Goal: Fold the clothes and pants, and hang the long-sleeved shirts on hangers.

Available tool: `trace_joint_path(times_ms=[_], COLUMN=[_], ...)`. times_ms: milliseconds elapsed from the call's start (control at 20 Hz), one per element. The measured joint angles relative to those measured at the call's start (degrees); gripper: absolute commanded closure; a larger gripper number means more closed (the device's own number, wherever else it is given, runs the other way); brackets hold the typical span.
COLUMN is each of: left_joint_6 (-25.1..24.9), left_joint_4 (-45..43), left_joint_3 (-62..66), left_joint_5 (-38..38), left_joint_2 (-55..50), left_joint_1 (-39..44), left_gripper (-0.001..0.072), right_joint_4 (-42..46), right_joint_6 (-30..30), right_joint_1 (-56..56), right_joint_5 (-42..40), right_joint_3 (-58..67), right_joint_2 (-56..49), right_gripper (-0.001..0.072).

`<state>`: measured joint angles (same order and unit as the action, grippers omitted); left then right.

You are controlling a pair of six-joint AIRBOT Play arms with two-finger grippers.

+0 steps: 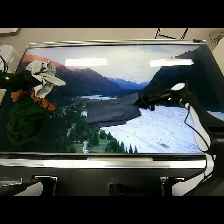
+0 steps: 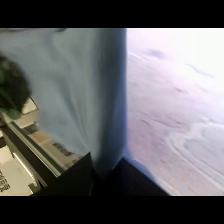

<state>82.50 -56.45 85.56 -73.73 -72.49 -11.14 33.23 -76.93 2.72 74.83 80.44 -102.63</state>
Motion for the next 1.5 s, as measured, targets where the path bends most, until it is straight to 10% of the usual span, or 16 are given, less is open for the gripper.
trace_joint_path(times_ms=[800, 1100, 1500], left_joint_6=[2.14, 3.02, 3.02], left_joint_4=[0.15, 0.13, 0.11], left_joint_3=[-3.63, -3.69, -3.69], left_joint_5=[2.08, 1.66, 1.62], left_joint_2=[-0.7, -0.72, -0.83], left_joint_1=[4.46, 4.61, 5.2], left_gripper=[0.0688, 0.0689, 0.0689], right_joint_4=[18.88, 35.63, 52.7], right_joint_6=[-17.09, -21.31, -25.86], right_joint_1=[47.17, 56.48, 58.03], right_joint_5=[9.05, 17.0, 8.35], right_joint_3=[28.22, 16.5, -11.34], right_joint_2=[1.31, 3.43, 17.81], right_gripper=[0.0672, 0.0673, 0.0672])
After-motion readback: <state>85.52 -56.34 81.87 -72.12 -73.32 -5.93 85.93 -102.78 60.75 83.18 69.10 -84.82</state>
